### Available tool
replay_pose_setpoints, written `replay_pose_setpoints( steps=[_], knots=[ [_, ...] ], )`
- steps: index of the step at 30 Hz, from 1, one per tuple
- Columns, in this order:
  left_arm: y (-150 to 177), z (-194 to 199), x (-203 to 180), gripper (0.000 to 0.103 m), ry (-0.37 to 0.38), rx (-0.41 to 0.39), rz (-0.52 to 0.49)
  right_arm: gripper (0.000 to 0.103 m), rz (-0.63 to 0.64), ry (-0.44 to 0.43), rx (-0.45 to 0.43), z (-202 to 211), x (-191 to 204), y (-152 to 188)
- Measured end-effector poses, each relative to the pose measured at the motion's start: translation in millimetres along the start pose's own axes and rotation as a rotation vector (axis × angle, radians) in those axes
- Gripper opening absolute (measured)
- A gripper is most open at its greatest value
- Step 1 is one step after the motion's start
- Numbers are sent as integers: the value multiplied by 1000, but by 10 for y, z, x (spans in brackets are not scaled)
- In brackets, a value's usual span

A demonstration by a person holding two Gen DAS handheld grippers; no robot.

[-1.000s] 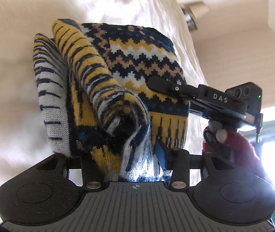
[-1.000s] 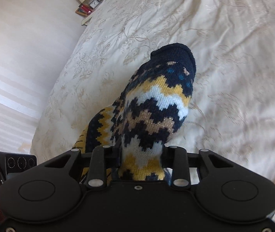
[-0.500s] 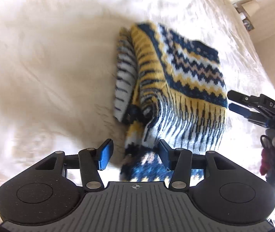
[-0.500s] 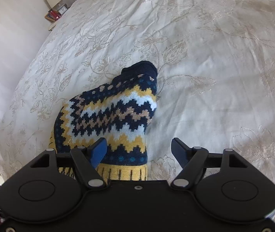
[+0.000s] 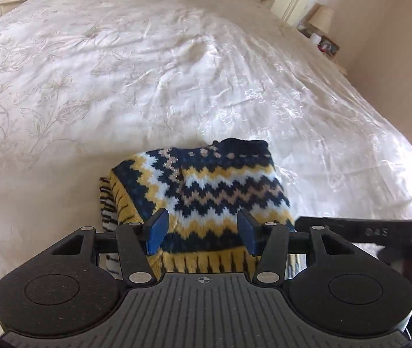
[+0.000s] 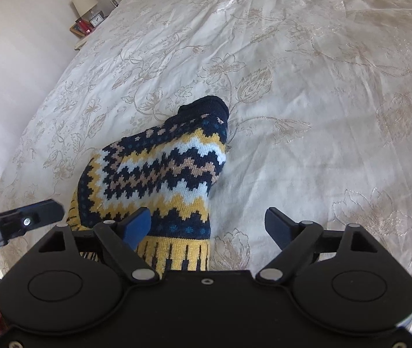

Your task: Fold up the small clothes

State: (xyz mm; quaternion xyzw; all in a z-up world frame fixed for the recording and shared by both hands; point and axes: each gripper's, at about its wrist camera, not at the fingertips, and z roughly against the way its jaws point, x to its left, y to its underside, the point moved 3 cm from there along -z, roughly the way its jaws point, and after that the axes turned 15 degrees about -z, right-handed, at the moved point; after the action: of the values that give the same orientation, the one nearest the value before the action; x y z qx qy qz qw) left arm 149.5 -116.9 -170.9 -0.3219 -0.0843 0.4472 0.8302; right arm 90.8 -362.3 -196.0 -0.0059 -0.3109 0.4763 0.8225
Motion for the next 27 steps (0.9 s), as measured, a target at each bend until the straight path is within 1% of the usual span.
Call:
replay_pose_setpoints(
  steps=[2,3,5,7,8,10,14,17,18,19,20,22,24,27],
  knots=[
    [12,-145,67,50,-37,12,-2,89,2,6,-1,9,-8,15],
    [65,-154,141,50,-59,27,-6,89,0,9,0,12,-14,22],
    [167,-251,266,50,-92,82,3,89,-1,12,1,17,-18,29],
    [301,-311,389,50,-101,144,9,89,3,19,0,17,-13,23],
    [341,-309,412,50,-101,144,5,90,4,20,-2,12,-10,12],
    [361,-291,416,50,-94,134,-2,94,-1,18,-2,-19,1,-27],
    [343,-310,393,50,-101,143,10,94,4,49,15,-221,20,-142],
    [351,-335,403,50,-100,145,28,96,20,164,75,-546,-33,-205],
    [353,-336,403,50,-101,147,29,98,16,184,93,-639,-65,-219],
    [346,-353,405,50,-101,151,29,102,13,197,105,-715,-90,-229],
    [344,-357,404,50,-100,153,30,102,17,207,111,-768,-105,-236],
    [332,-366,407,50,-101,162,31,102,36,216,110,-808,-96,-246],
    [316,-349,408,50,-103,170,39,102,37,210,100,-746,-67,-253],
    [286,-267,377,50,-117,170,41,101,40,156,53,-500,-1,-240]
  ],
)
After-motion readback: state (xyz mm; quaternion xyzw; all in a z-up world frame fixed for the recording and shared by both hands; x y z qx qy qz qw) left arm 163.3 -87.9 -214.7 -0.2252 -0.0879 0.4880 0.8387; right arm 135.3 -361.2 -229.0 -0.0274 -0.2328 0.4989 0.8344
